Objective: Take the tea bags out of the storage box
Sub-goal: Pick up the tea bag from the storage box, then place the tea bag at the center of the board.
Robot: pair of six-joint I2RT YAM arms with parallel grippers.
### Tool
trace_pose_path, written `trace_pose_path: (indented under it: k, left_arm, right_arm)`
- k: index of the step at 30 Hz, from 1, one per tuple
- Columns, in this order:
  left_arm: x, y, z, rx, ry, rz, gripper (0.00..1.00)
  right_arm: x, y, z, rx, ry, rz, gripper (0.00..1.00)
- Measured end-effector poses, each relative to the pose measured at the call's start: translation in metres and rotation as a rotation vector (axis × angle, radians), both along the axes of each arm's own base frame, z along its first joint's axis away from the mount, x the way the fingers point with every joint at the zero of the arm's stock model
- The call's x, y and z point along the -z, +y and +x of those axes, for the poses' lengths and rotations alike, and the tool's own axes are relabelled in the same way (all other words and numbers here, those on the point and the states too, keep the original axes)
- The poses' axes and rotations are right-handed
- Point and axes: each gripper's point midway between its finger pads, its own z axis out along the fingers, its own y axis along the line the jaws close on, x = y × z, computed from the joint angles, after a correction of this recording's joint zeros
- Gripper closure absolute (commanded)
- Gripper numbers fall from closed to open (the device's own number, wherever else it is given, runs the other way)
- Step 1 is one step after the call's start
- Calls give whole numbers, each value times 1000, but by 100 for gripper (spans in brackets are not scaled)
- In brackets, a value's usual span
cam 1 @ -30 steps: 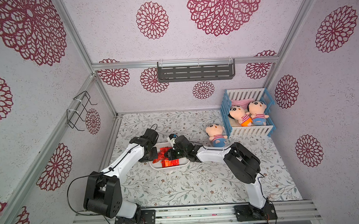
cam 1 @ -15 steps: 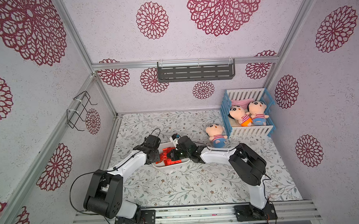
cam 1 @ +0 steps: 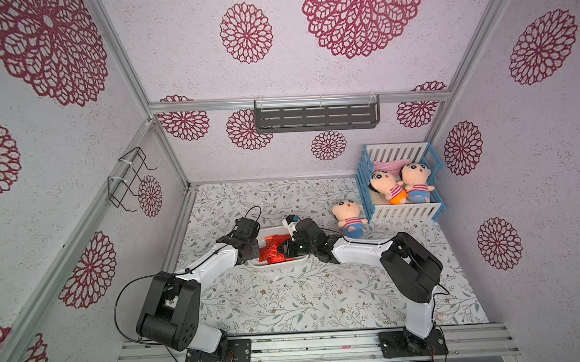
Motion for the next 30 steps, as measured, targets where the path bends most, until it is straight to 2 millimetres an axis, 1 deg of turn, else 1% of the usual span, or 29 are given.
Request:
trace_pose_path:
  k: [3, 5, 8, 11, 13, 16, 17, 19, 21, 24, 28, 30]
  left_arm:
    - [0, 0, 1, -1, -3, 0, 100]
    - [0, 1, 2, -6, -6, 0, 100]
    - [0, 3, 3, -12, -9, -2, 100]
    - [0, 4, 4, -20, -11, -5, 100]
    - [0, 5, 4, -28, -12, -6, 100]
    - [1, 6, 6, -35, -15, -6, 100]
    - [1, 6, 6, -36, -16, -7, 100]
    - [1, 6, 6, -39, -18, -8, 100]
    - [1, 6, 6, -40, -18, -9, 100]
    - [1, 6, 6, -40, -18, -9, 100]
    - [1, 6, 6, -41, -19, -9, 100]
    - [1, 6, 6, -41, -19, -10, 100]
  right_arm:
    - [-11, -15, 8, 29, -10, 17, 100]
    - [-22, -31, 14, 54, -19, 33, 100]
    - [-40, -61, 24, 105, -40, 61, 100]
    - [-59, -104, 34, 186, -71, 85, 100]
    - [-68, -139, 38, 255, -89, 96, 100]
    - [-75, -197, 38, 379, -115, 104, 100]
    - [-75, -212, 37, 417, -121, 105, 100]
    - [-72, -243, 31, 497, -124, 110, 100]
    - [-64, -258, 22, 538, -114, 112, 100]
    - [-46, -265, 4, 559, -73, 118, 100]
    - [-11, -269, -21, 591, 14, 127, 100]
    - [4, -270, -30, 606, 58, 130, 100]
